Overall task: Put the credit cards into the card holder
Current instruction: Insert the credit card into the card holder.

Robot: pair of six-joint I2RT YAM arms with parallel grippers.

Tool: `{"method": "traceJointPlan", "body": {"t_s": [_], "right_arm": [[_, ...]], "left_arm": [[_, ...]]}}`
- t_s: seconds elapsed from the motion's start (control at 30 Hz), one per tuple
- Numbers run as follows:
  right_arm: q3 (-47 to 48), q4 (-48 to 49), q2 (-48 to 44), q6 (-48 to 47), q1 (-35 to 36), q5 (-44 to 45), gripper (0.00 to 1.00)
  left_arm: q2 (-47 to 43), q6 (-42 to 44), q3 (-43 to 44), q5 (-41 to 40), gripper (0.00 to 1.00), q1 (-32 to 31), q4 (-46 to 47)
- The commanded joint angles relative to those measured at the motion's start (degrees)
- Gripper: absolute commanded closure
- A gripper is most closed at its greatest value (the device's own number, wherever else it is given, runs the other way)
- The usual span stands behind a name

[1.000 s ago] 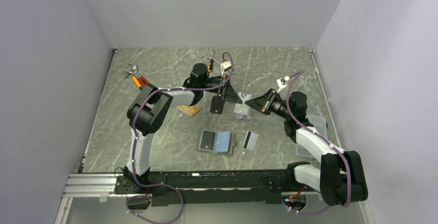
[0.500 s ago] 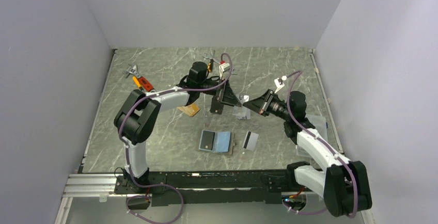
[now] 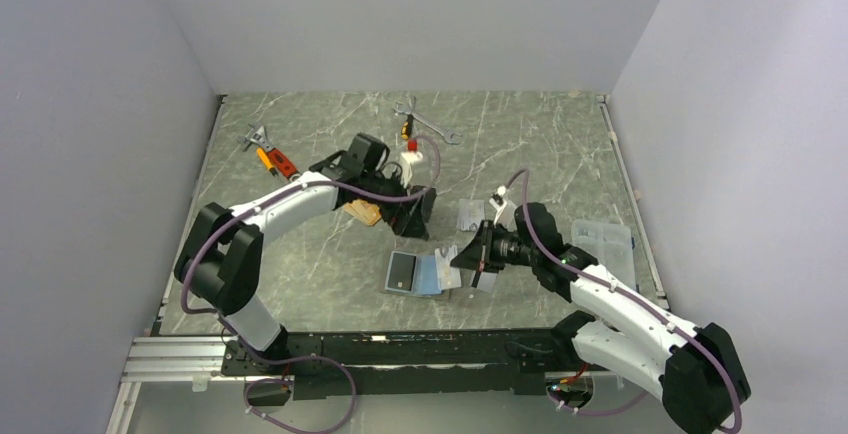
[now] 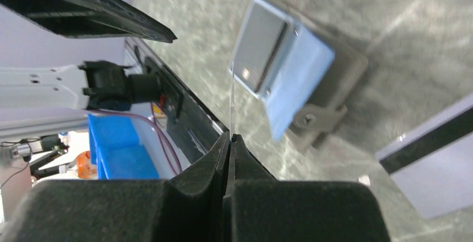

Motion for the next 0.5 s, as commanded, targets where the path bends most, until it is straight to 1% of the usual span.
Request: {"method": "traceJointPlan", "body": {"t_s": [0.0,0.13,0.3,0.47], "right_arm": [[-2.7,-2.3,0.1,2.3,3.2,2.5,1.0],[-4.2,-2.9,0.2,2.6,5.0,3.7,1.0],[-6.1,-4.6,-0.6,2.6,5.0,4.3,1.0],[-7.1,-5.9,-1.7,2.4,5.1,4.5,1.0]], "left_arm": [[-3.4,20.0,-4.6,-13.6,0.01,-5.1,-9.4],[-4.3,24.4,-7.5,-18.4,0.02,-7.9,-9.1],[-4.5,27.3,-10.0,-22.7,0.08,-8.7,-8.3],[-5.6,29.1,-13.4,-28.4,0.1,-10.1,-5.8]]}}
